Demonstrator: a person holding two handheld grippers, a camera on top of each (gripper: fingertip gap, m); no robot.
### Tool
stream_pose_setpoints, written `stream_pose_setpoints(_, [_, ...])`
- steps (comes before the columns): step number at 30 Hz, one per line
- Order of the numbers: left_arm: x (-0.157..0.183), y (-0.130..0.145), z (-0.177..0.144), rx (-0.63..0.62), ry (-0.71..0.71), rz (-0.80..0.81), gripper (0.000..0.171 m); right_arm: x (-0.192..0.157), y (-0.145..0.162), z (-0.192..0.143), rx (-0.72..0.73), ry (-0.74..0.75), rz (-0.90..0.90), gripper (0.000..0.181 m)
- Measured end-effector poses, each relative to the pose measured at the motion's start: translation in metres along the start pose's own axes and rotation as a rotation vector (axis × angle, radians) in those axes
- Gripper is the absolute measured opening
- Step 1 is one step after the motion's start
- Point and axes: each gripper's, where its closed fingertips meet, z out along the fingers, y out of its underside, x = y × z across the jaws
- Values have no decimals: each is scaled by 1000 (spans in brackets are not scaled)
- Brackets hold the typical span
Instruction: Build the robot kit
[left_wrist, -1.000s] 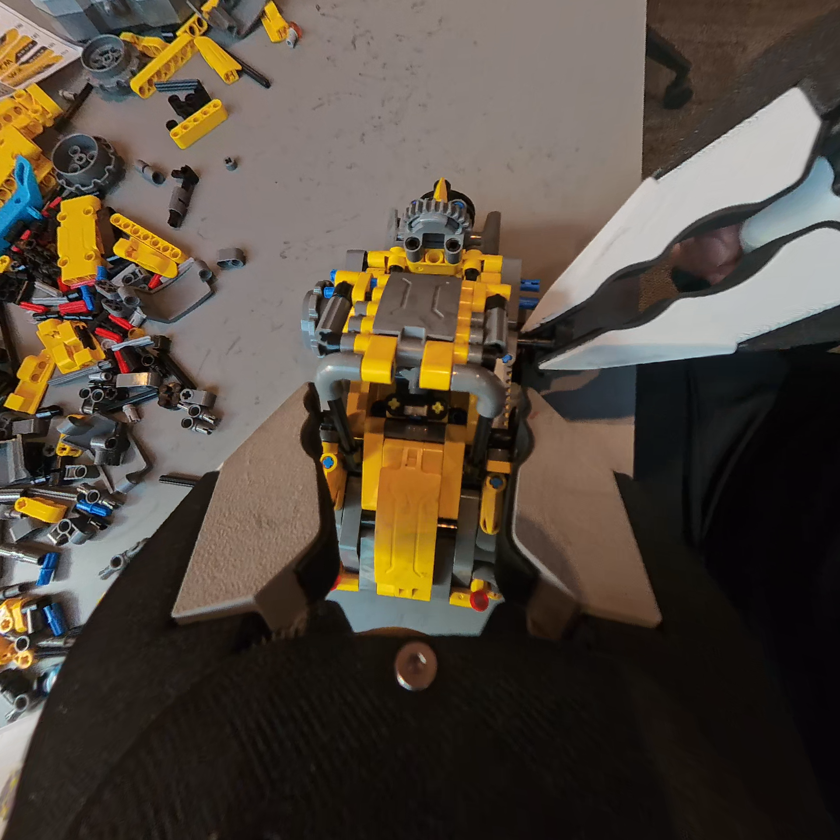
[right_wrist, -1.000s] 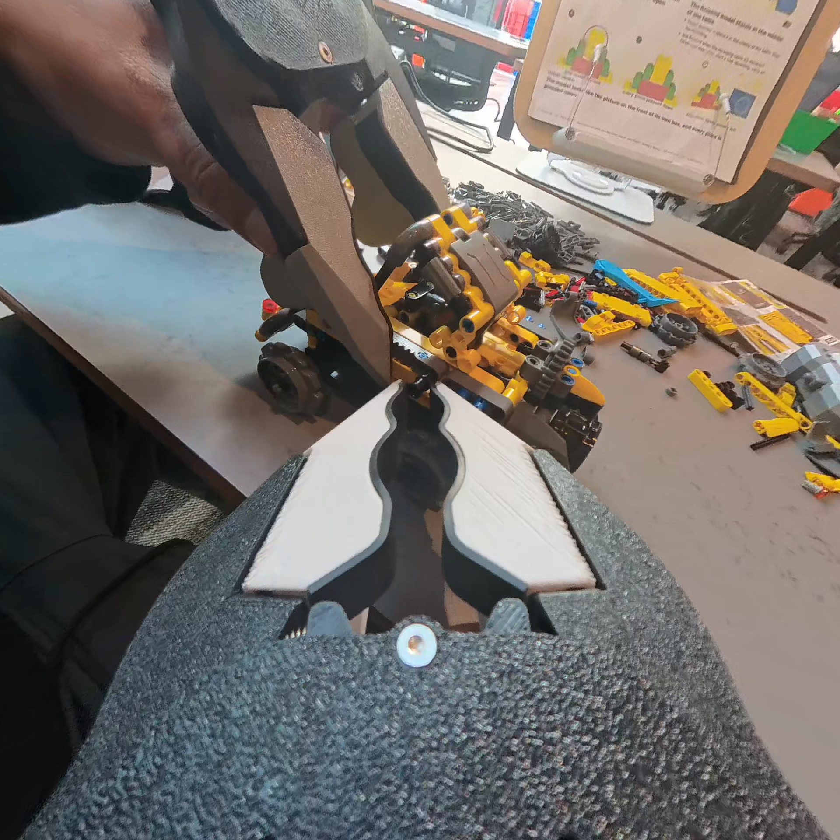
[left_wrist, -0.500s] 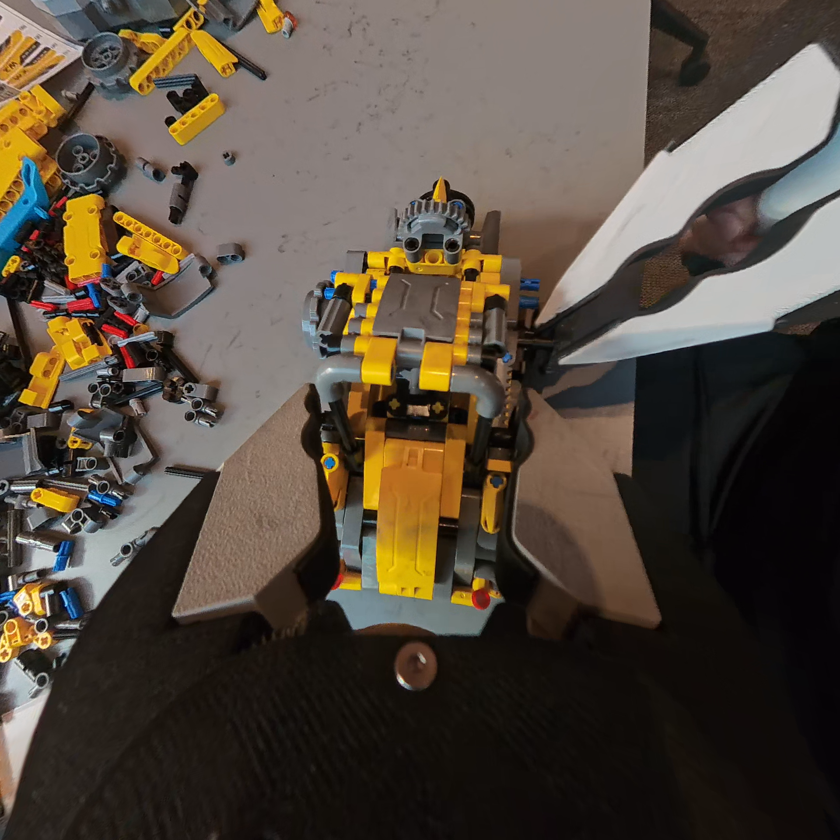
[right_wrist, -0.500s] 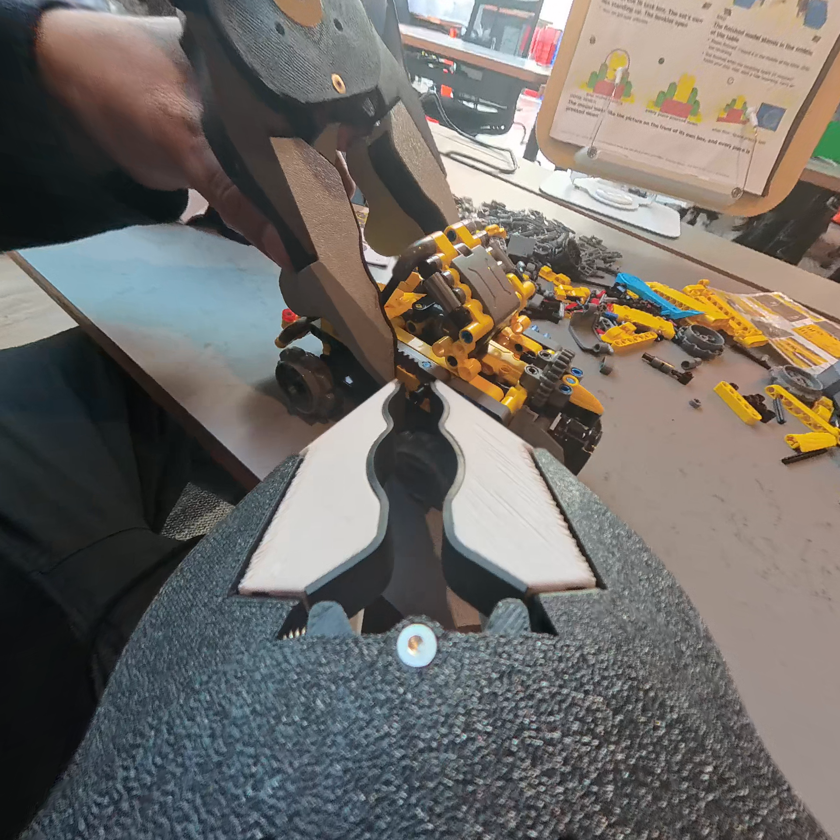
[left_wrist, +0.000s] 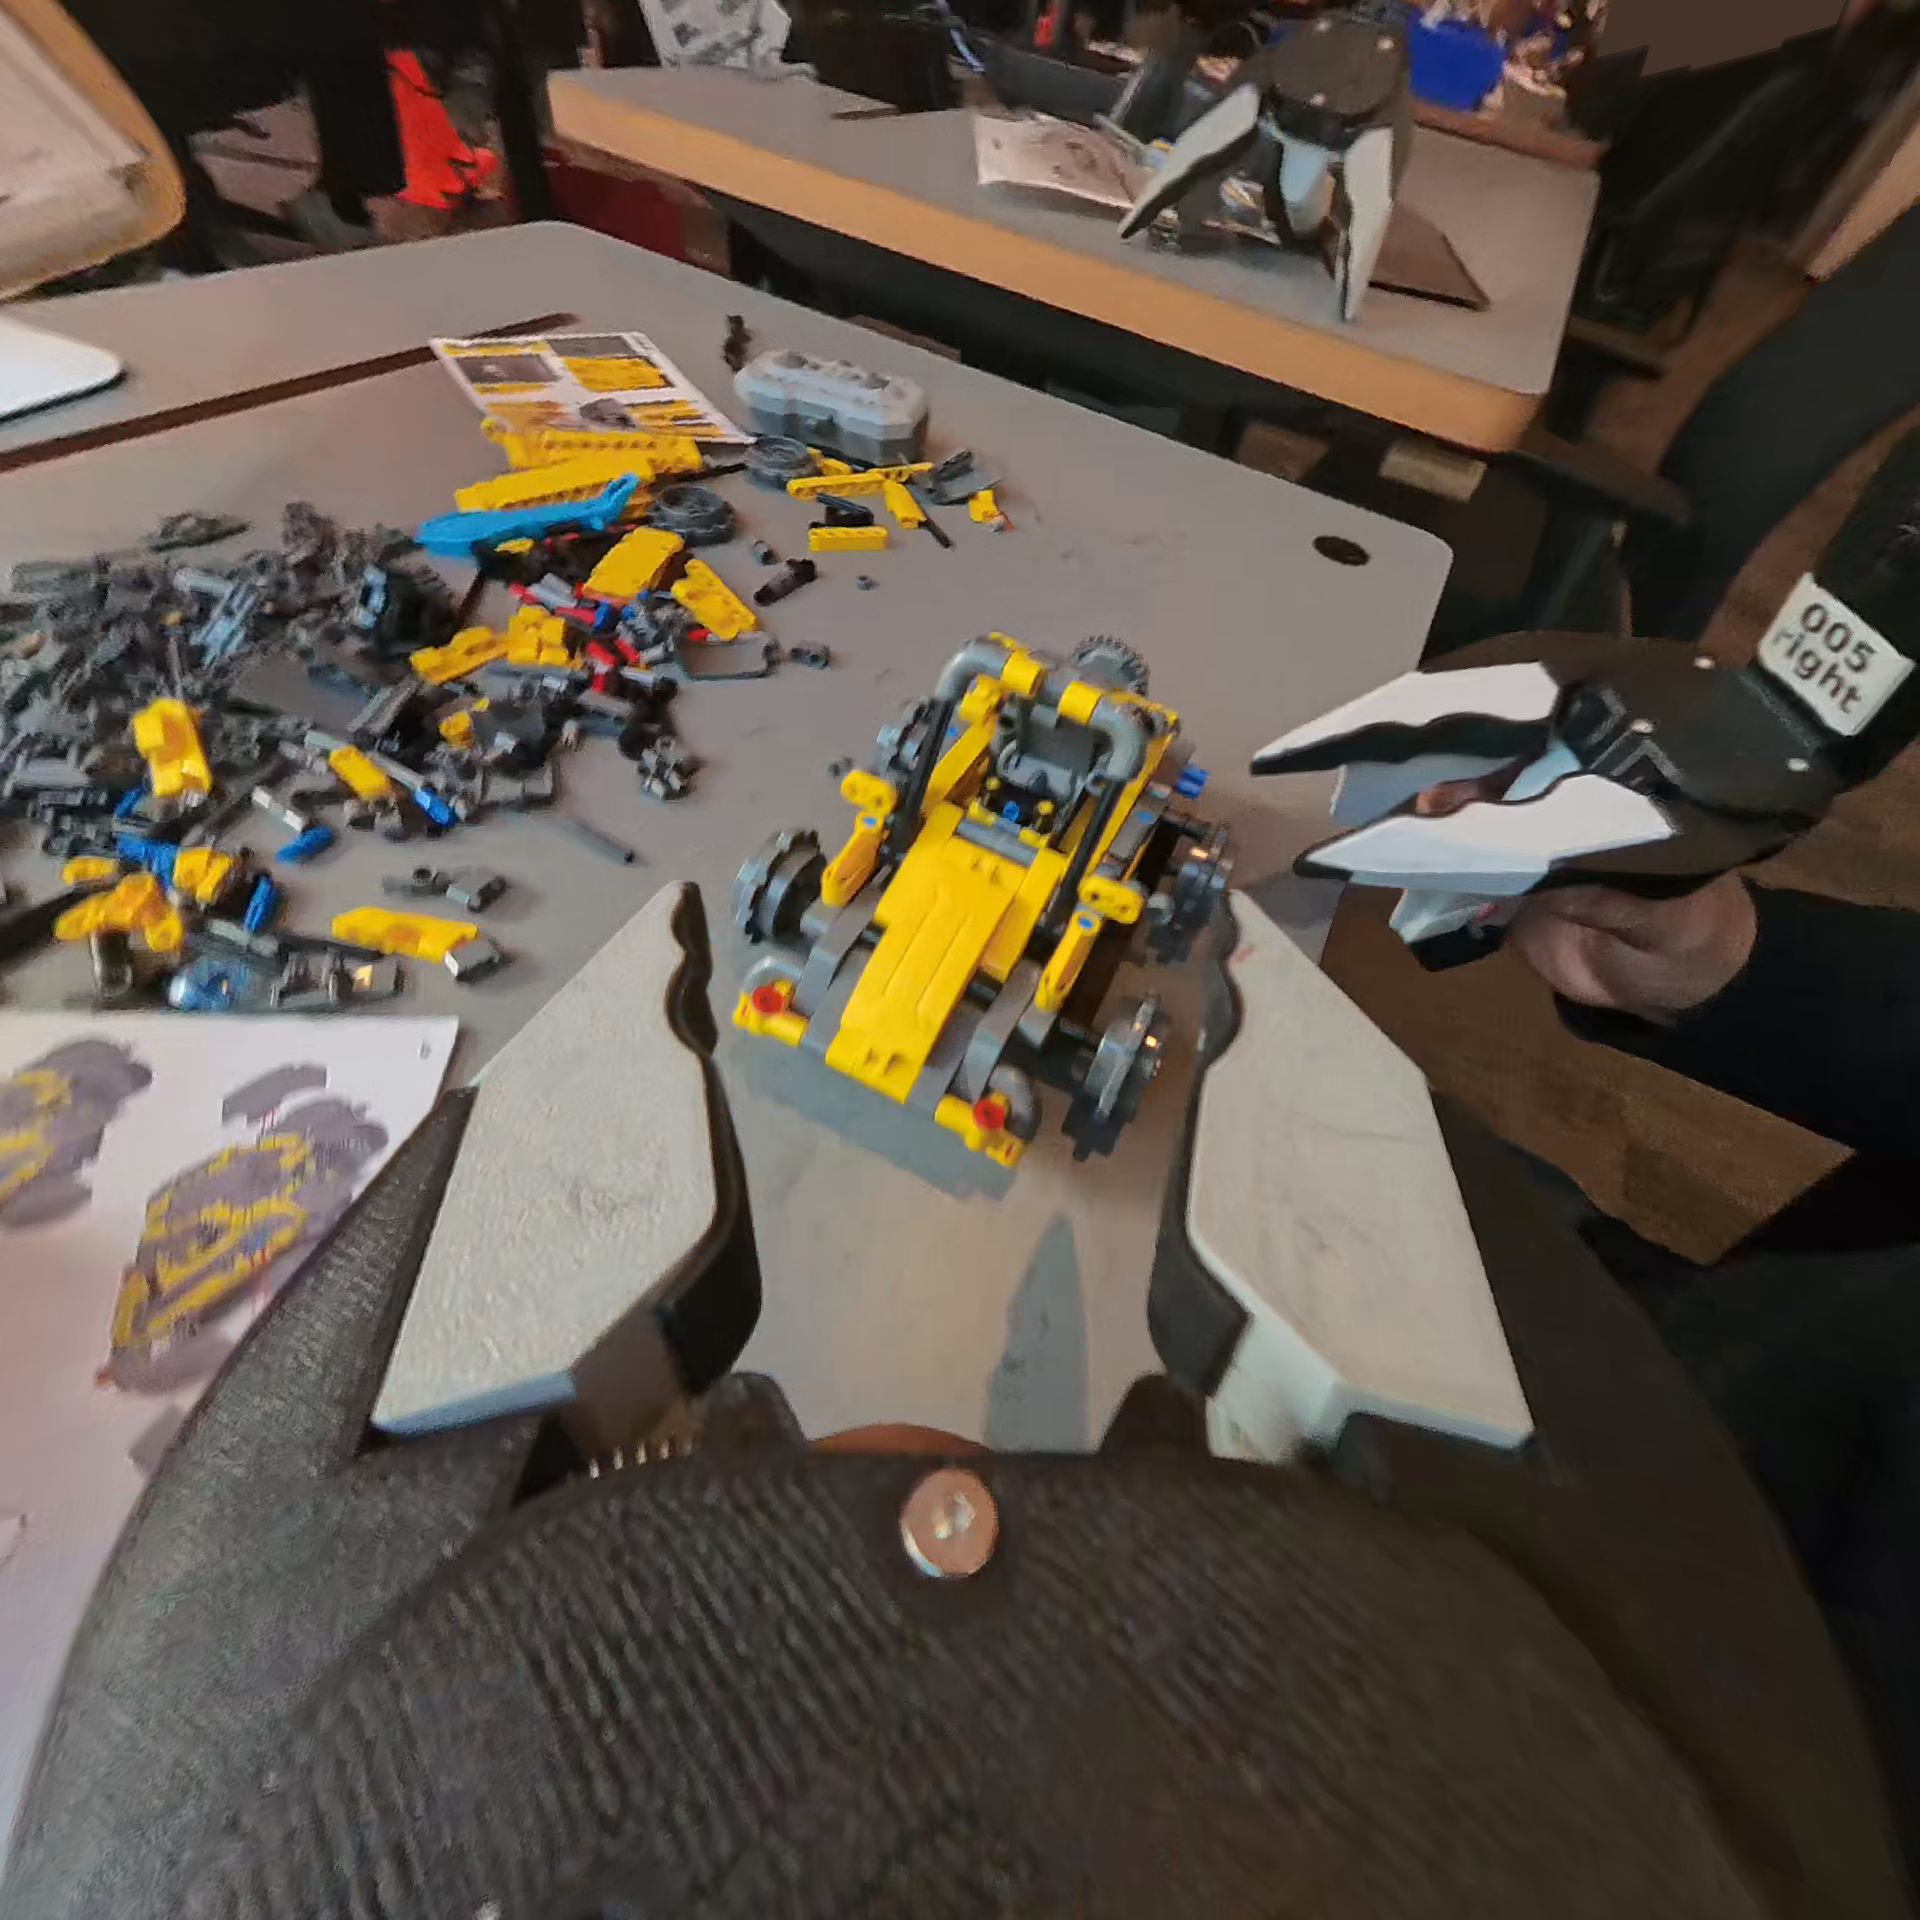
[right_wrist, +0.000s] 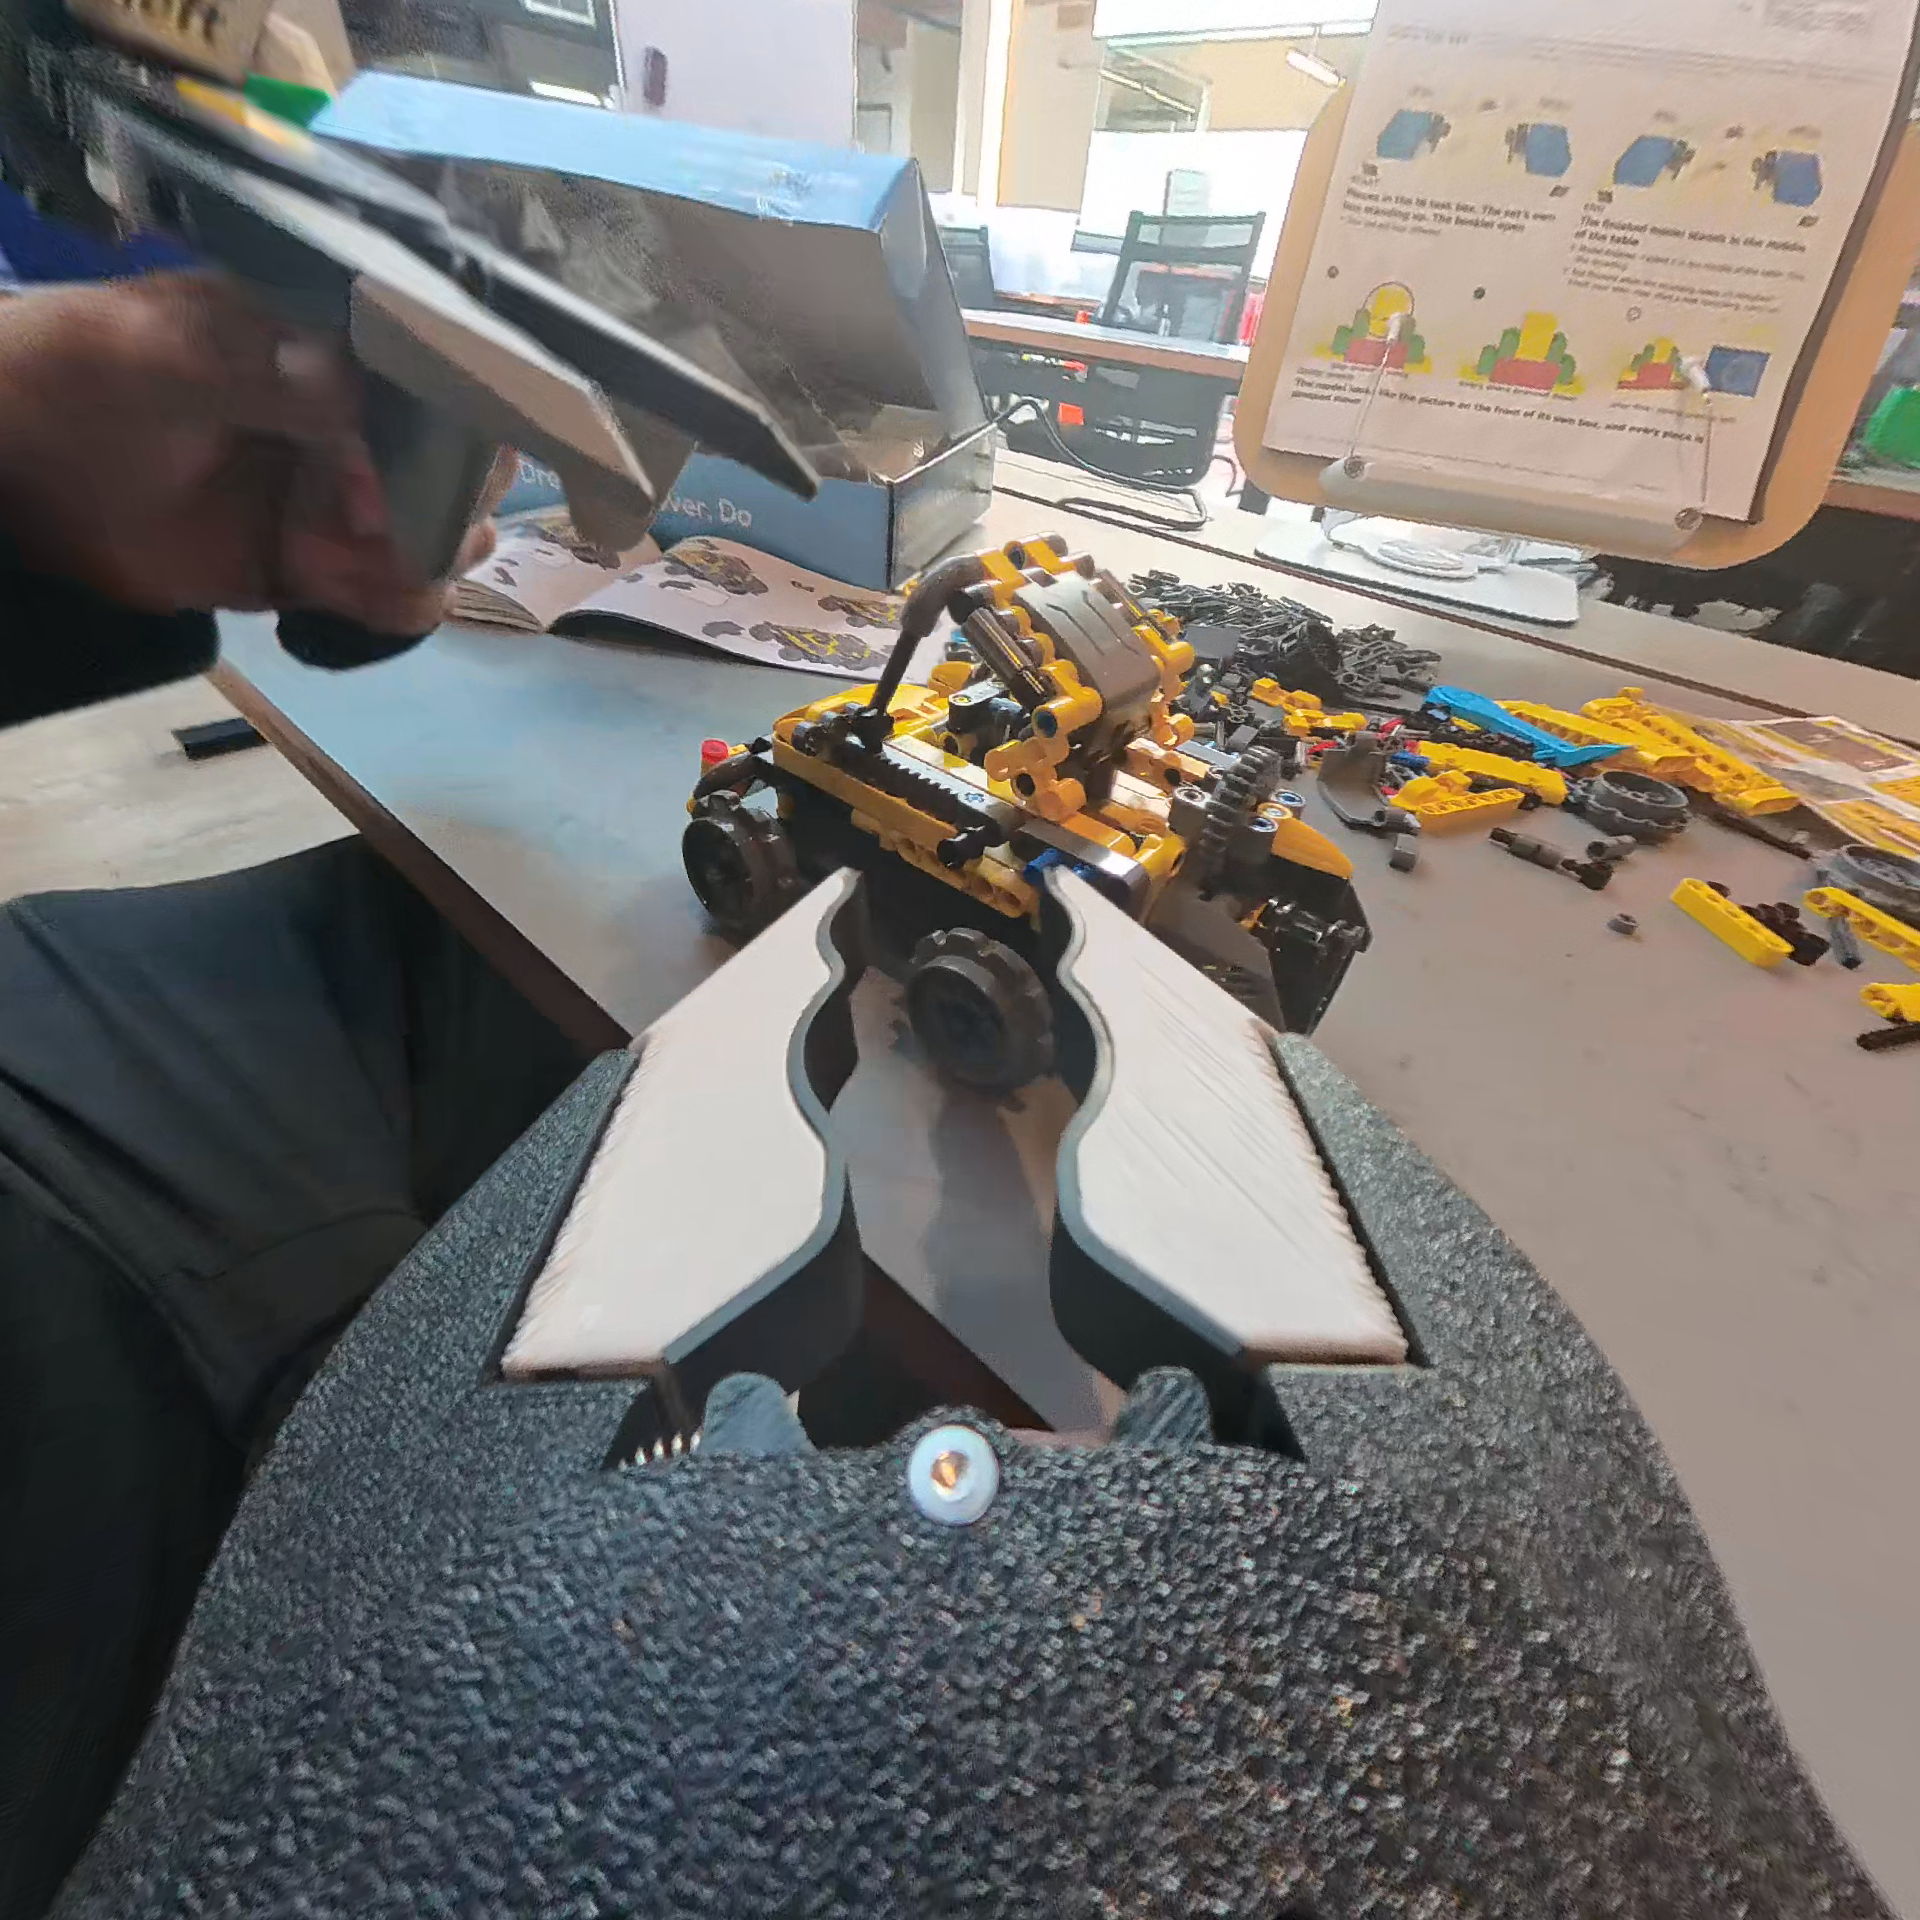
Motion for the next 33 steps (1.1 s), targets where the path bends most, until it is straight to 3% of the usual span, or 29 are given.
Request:
stream_pose_setpoints(5, [-4,23,-17,110,-9,-35,95,3,2,2,12,-31,48,41])
stream_pose_setpoints(10, [-1,15,-29,205,39,-46,85,4,-8,6,71,-56,112,48])
stream_pose_setpoints(16, [11,36,-22,91,197,-217,83,-5,-18,10,110,-76,79,48])
stream_pose_setpoints(20, [19,41,-27,112,131,-68,53,-13,-22,11,120,-76,44,48])
stream_pose_setpoints(27, [18,44,-26,85,160,-117,58,-7,-18,15,115,-52,54,47])
stream_pose_setpoints(33, [20,46,-24,66,168,-113,56,-10,-36,12,186,-72,61,46])
